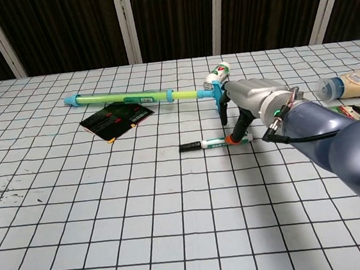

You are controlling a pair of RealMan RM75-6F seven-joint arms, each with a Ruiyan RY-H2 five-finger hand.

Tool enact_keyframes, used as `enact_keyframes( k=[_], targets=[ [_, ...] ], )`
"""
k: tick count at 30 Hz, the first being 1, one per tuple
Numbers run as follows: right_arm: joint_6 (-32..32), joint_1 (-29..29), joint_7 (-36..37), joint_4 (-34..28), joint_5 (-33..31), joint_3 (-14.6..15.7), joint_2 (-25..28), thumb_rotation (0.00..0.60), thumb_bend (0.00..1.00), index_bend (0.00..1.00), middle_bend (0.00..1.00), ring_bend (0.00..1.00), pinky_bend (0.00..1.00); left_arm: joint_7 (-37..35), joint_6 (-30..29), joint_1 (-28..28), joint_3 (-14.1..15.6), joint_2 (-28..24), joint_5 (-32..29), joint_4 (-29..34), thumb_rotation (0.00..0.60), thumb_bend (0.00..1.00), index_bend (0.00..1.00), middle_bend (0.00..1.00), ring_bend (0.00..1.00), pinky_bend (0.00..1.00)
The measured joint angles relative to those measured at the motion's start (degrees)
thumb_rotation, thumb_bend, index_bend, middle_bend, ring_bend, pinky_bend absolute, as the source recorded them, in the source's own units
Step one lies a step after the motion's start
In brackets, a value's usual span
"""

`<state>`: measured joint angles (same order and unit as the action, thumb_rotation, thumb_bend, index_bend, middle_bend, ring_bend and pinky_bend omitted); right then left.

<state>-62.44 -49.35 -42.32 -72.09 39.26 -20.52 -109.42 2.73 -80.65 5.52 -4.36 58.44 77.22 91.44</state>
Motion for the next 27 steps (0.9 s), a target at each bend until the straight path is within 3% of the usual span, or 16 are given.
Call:
enact_keyframes(
  k=[27],
  targets=[
    [2.97,0.98,4.67,3.98,1.66,1.79,-0.74,0.600,0.31,0.54,0.06,0.13,0.17,1.88,0.26,0.26,-0.15,0.56,-0.68,0.92,0.600,0.42,0.05,0.00,0.00,0.05]
  ],
)
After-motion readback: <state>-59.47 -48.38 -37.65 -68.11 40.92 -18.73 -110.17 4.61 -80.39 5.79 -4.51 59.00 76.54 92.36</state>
